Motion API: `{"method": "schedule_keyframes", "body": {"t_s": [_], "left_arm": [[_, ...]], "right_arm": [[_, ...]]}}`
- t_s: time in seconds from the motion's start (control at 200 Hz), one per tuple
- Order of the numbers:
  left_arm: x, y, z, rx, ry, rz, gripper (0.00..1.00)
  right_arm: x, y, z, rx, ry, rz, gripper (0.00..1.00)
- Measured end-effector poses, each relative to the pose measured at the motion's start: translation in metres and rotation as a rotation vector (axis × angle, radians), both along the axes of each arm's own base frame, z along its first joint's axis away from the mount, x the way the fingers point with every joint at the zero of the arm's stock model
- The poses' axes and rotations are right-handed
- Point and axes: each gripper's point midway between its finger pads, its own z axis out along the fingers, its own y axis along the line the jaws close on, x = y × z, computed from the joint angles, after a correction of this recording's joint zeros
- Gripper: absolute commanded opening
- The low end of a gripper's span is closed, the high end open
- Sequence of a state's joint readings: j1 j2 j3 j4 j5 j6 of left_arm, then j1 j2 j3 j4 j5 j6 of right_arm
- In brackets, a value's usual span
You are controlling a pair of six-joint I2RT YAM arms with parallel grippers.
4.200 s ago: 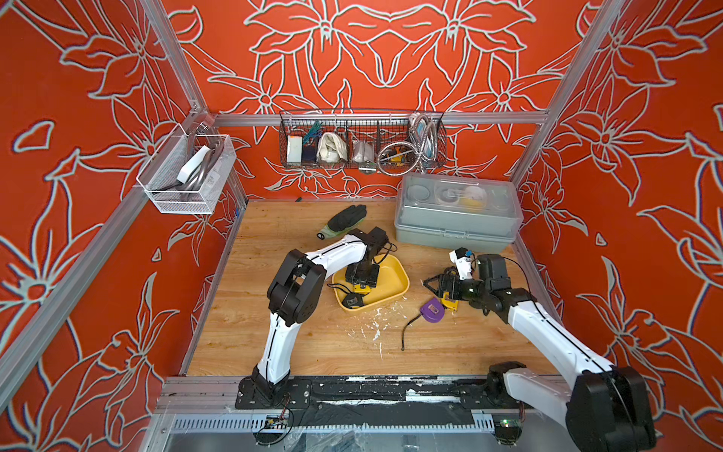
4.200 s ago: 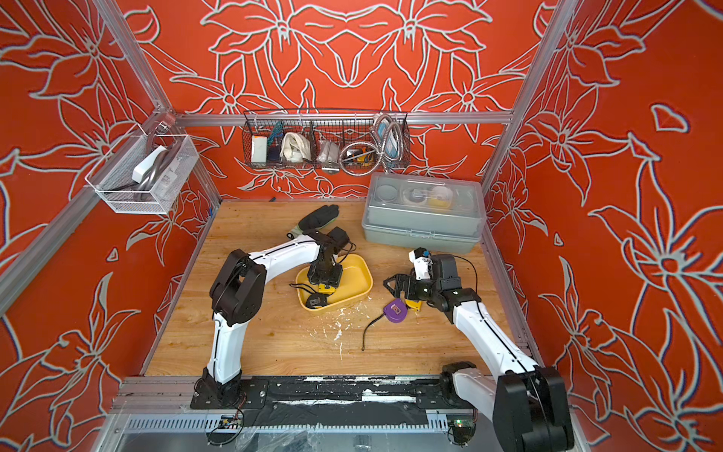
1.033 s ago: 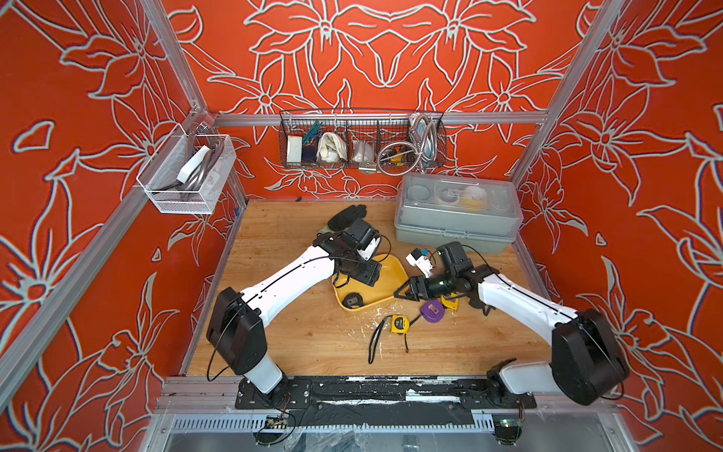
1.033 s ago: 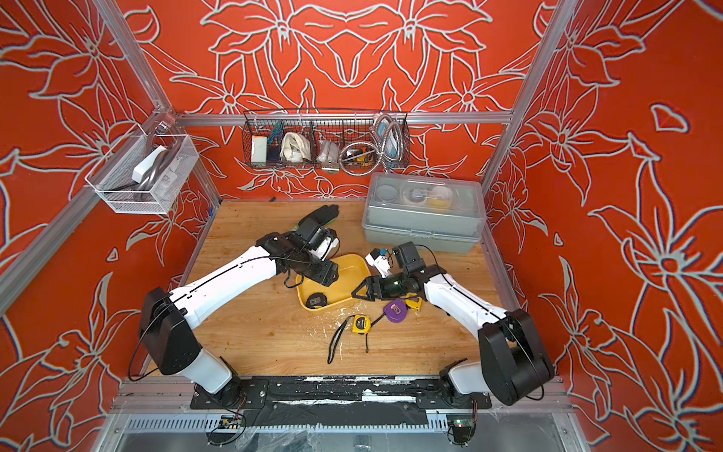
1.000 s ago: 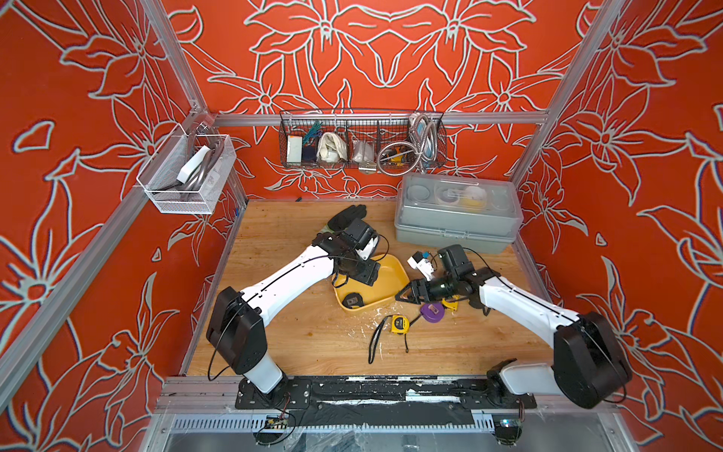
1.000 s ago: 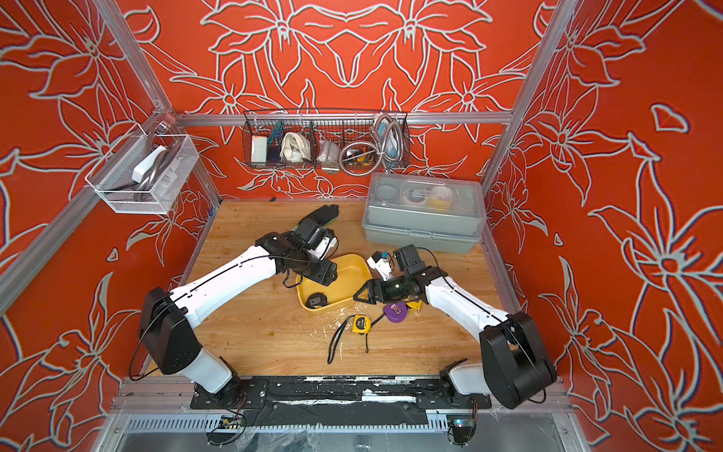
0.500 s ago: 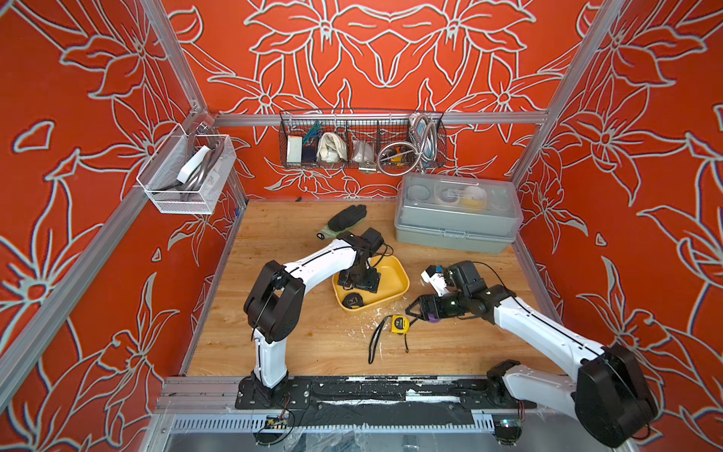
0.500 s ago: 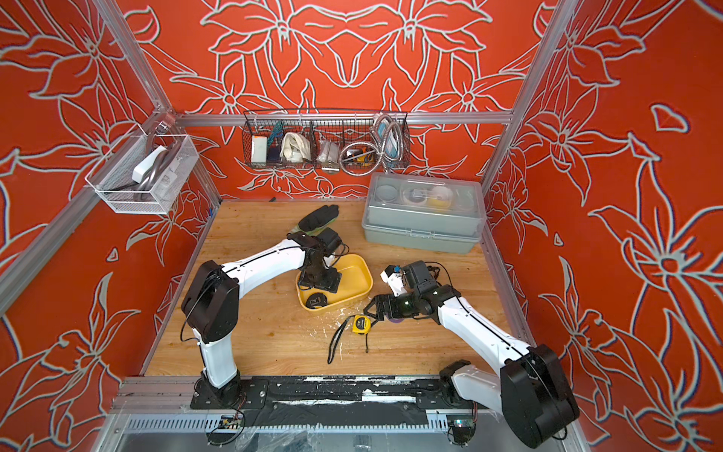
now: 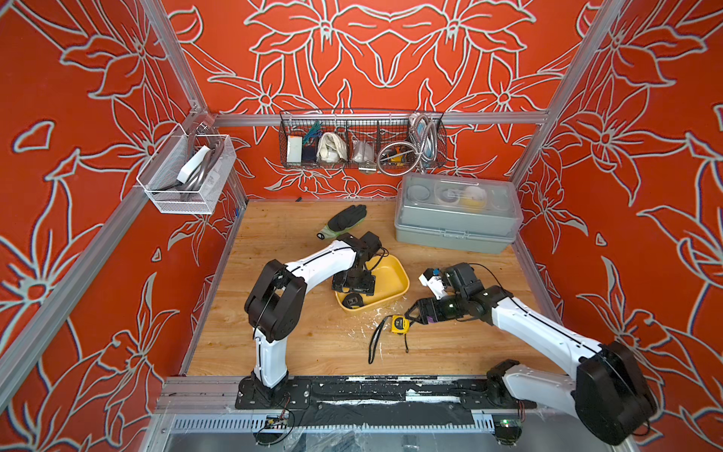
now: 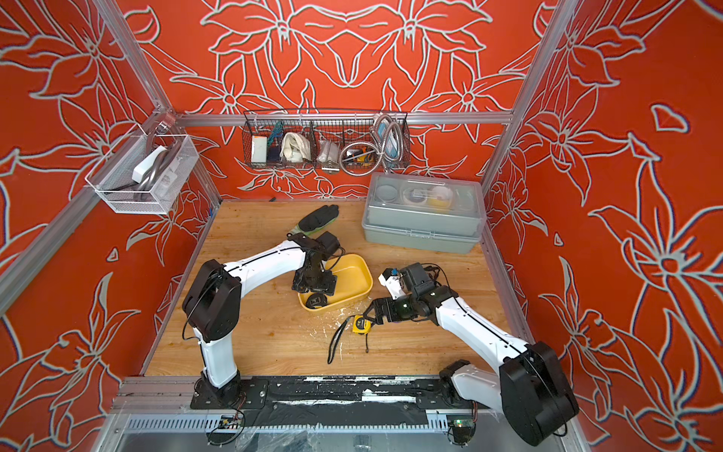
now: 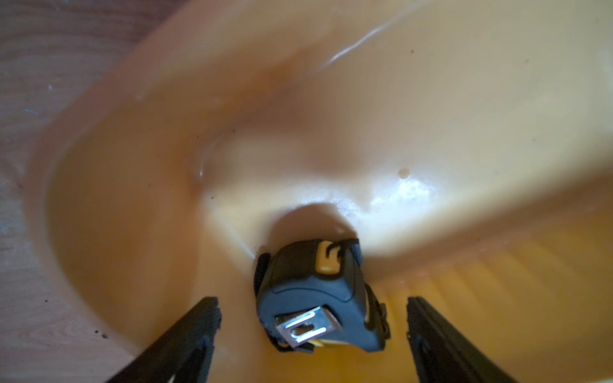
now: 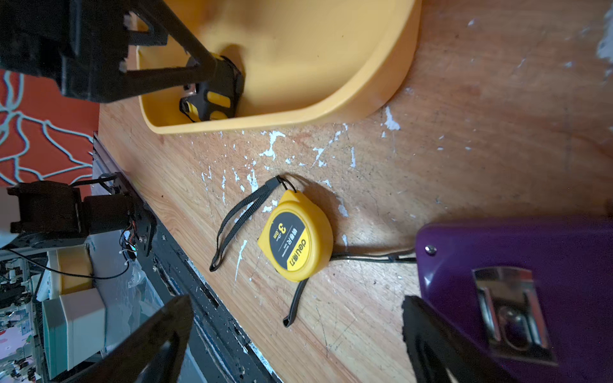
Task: Take the tape measure out of the storage box
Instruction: Pick up the tape measure from the storage box.
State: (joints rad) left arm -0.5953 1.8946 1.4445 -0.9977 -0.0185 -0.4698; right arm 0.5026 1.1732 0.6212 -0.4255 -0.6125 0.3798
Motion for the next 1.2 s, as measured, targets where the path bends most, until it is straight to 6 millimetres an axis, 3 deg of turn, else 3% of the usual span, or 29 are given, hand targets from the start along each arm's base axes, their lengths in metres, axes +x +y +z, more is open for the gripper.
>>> {"method": "schedule_keyframes", "body": {"t_s": [0.395, 0.966, 1.201], "left_arm": [[-0.008, -0.001, -0.04, 0.022, 0.11, 0.037, 0.86], [-0.005, -0.005, -0.042, -0.014, 0.103, 0.017, 0.35], [-0.004, -0.005, -0.04, -0.012, 0.099, -0.001, 0.32]], "right_arm": [[0.006, -0.002, 0.007, -0.011, -0.074, -0.018, 1.0], [0.013, -0.005, 0.013, -0.016, -0.119, -0.057, 1.0], [0.015, -0.003, 0.01, -0.016, -0.108, -0.062, 1.0]]}}
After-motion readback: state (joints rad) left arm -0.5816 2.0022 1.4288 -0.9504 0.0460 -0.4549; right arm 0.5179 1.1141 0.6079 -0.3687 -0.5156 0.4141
